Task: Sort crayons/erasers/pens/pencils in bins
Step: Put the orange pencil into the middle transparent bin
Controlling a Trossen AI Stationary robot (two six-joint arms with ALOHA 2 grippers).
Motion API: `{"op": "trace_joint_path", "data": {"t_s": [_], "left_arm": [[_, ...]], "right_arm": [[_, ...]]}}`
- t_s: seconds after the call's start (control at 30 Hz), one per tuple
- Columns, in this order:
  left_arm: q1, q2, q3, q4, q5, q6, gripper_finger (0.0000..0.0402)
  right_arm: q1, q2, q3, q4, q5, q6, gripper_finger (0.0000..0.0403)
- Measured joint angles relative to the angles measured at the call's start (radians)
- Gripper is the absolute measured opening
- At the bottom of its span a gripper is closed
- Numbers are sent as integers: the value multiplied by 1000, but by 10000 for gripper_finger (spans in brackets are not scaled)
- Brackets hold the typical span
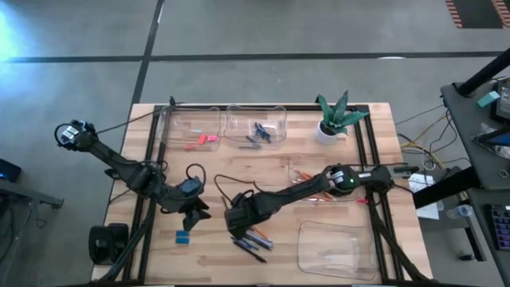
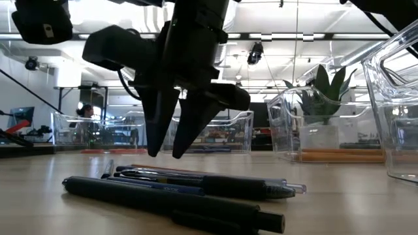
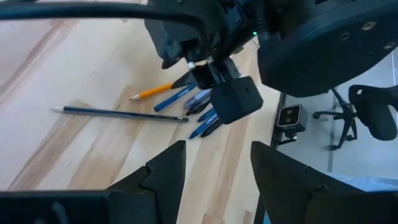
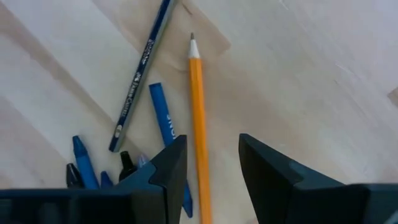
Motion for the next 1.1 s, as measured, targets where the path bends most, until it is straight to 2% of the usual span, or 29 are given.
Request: {"op": "trace_joint_path", "data": {"t_s": [0.63, 0.83, 1.1], "left_arm": [[0, -1, 0, -14, 1, 0, 168], [1, -1, 0, -20, 1, 0, 168], [1, -1, 0, -19, -1, 0, 168]], "right_arm": [[9, 25, -26, 3, -14, 14, 121], [9, 21, -60, 9, -5, -2, 90], [8, 20, -91, 13, -1, -50, 20]]}}
